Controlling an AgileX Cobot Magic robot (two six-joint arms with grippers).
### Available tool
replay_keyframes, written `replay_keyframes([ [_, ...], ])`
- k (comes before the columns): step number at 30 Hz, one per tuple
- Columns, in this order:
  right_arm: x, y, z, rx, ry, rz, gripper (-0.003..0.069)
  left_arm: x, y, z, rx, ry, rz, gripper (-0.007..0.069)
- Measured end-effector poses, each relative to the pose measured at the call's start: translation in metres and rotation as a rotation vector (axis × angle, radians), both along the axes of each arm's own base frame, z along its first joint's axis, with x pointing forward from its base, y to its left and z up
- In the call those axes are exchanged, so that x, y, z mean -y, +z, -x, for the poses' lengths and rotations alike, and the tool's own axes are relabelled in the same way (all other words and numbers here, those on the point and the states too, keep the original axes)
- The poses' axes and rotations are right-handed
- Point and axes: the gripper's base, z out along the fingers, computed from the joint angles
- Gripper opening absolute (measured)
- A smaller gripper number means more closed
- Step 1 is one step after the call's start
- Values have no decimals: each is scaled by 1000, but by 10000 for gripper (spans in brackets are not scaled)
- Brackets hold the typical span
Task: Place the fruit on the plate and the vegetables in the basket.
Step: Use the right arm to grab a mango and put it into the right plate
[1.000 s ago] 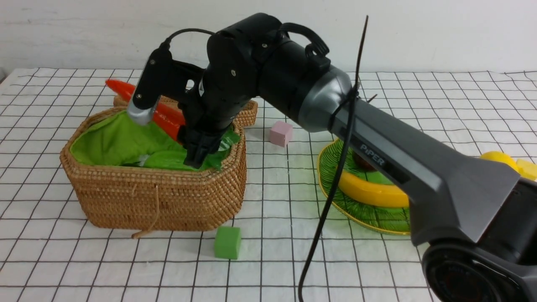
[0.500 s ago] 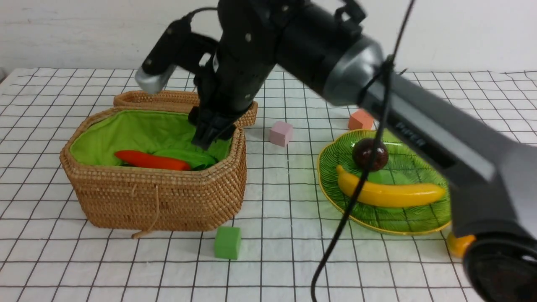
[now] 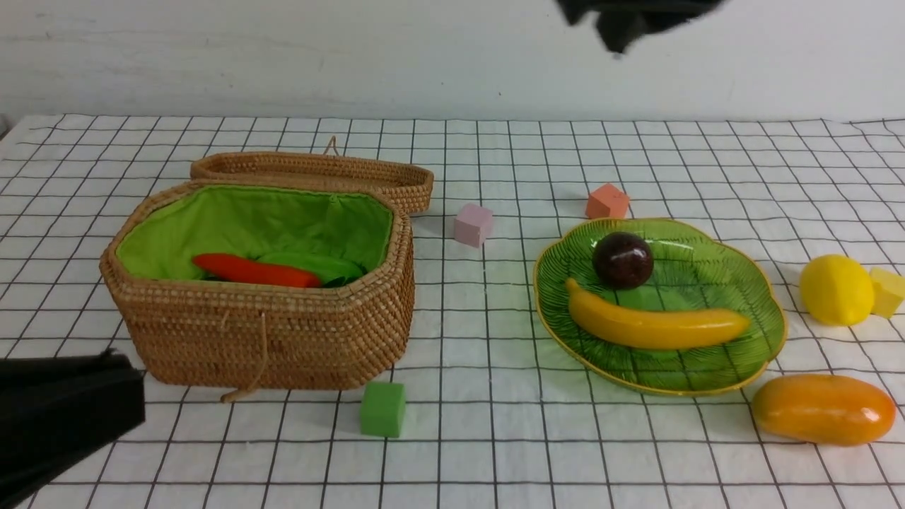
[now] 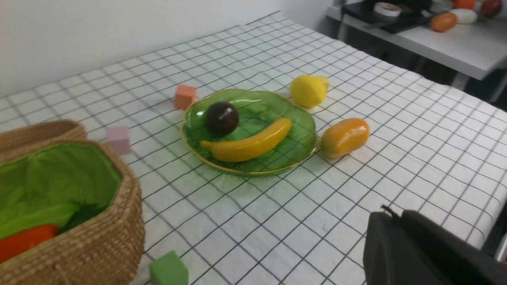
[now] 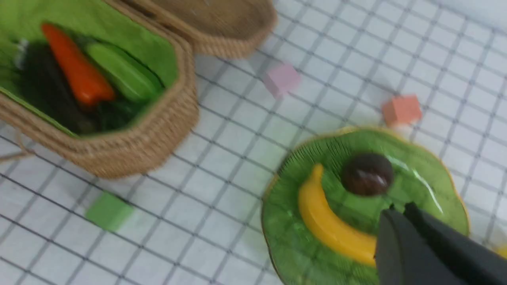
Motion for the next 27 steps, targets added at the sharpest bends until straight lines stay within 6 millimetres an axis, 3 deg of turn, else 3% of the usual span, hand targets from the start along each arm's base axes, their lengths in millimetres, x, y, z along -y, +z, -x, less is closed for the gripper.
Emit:
replay_keyframes([
  [2,31,-10,15,-52,-85,6,6,2,1,0,21,-21,-10,24],
  [6,89,-60,33,-225,-308,30,11,5,0,-4,14,-36,-16,24],
  [8,118,-83,33,-299,-432,3,18,7,-1,-7,1,-39,-17,24],
  [13,157,-133,15,-455,-518,-63,77,9,-2,-9,-12,-41,-13,24],
  [15,161,-144,8,-485,-472,-54,108,9,-2,-9,-13,-42,-12,24],
  [20,158,-188,-23,-511,-102,54,344,9,-2,-9,-20,-48,-17,24],
  [22,157,-199,-32,-482,10,103,443,9,-3,-9,-23,-50,-20,24],
  [23,157,-199,-32,-482,10,103,454,9,-3,-9,-23,-50,-19,24],
  [24,158,-208,-38,-464,84,141,537,9,-3,-8,-26,-53,-22,24],
  [26,159,-218,-44,-440,168,191,625,9,-3,-8,-26,-53,-22,24],
  [27,159,-220,-45,-441,183,200,637,9,-3,-8,-27,-54,-23,24],
])
